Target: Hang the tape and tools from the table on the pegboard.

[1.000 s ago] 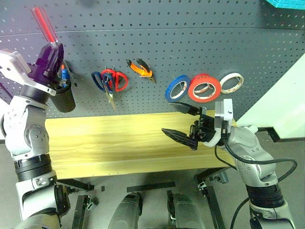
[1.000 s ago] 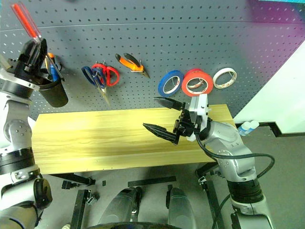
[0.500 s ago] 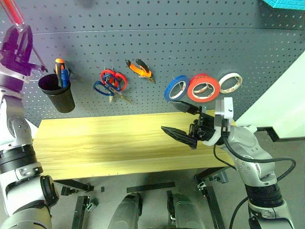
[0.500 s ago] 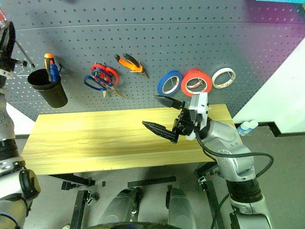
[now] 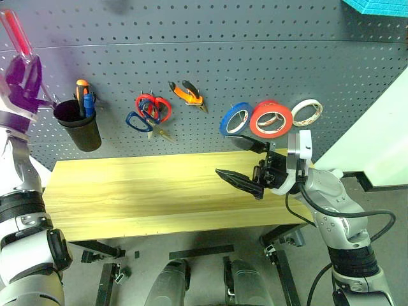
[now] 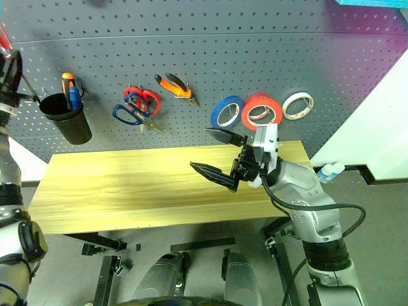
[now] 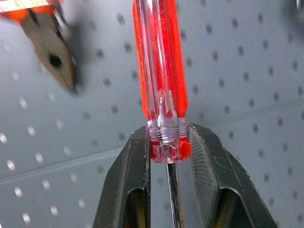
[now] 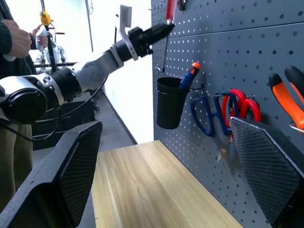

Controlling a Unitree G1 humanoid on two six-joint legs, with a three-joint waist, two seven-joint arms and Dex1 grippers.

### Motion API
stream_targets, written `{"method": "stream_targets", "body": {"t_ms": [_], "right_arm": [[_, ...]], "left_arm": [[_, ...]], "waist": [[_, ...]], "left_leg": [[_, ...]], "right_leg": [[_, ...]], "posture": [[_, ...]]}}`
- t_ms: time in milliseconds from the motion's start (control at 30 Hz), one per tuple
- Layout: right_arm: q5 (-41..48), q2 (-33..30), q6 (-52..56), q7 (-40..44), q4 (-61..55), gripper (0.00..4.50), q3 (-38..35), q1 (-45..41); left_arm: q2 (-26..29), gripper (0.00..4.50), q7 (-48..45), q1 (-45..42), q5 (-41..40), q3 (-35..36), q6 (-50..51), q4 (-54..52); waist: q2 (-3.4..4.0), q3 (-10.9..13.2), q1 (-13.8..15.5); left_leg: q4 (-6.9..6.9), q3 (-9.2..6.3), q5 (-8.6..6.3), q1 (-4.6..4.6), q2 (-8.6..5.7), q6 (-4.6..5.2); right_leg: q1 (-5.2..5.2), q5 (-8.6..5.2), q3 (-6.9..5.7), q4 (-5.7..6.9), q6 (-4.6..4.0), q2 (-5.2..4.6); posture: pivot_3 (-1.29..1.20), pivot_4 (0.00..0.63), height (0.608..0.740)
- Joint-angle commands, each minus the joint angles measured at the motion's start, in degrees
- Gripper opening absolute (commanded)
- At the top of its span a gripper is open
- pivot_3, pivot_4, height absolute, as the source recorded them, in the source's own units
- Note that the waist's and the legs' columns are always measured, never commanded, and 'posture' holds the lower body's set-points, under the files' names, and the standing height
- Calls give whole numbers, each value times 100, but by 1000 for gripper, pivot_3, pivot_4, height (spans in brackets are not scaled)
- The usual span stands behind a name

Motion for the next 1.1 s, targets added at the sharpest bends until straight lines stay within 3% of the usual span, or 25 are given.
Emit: {"method": "stream_targets", "body": {"t_ms": [33,333,367,667,900,1100], "right_arm": [[111,6,-55,-6,-222,4500,-106,-18],[117,-17,-48,-14,-230,4500,-126,-8],[112,-15,-50,-14,-223,4500,-121,-11],[75,-8,-60,-7,-169,4500,-81,-57],[58,-19,-68,-13,-178,4500,-90,-41],[24,-104,-90,-14,-175,4500,-158,43]], "left_arm": [[32,781,-91,-100,2,13,-252,102],[-65,781,-167,-58,-100,-23,-178,229],[-72,1540,-173,-35,-114,-16,-156,224],[-99,4263,-116,32,-99,-42,-172,187],[-198,4263,-233,133,-340,-57,172,-310],[-281,4263,-675,914,-1195,-208,1581,-2289]], "waist": [[-3,-5,-4],[-9,-18,-7],[-9,-18,-10],[-7,-36,-19],[-7,-44,-18],[-5,-46,-46]], "left_leg": [[1,0,0,0,0,0],[13,0,0,0,0,0],[15,0,0,0,0,0],[43,-1,-1,0,1,1],[68,-2,-1,12,3,2],[67,-4,-2,28,5,2]], "right_leg": [[0,0,0,1,0,0],[0,1,1,11,1,0],[0,1,1,14,1,0],[5,4,1,30,0,3],[28,17,1,36,-1,7],[46,18,2,32,-1,5]], "posture": [[9,101,740],[9,101,740],[9,101,740],[4,94,740],[1,94,740],[4,97,740]]}}
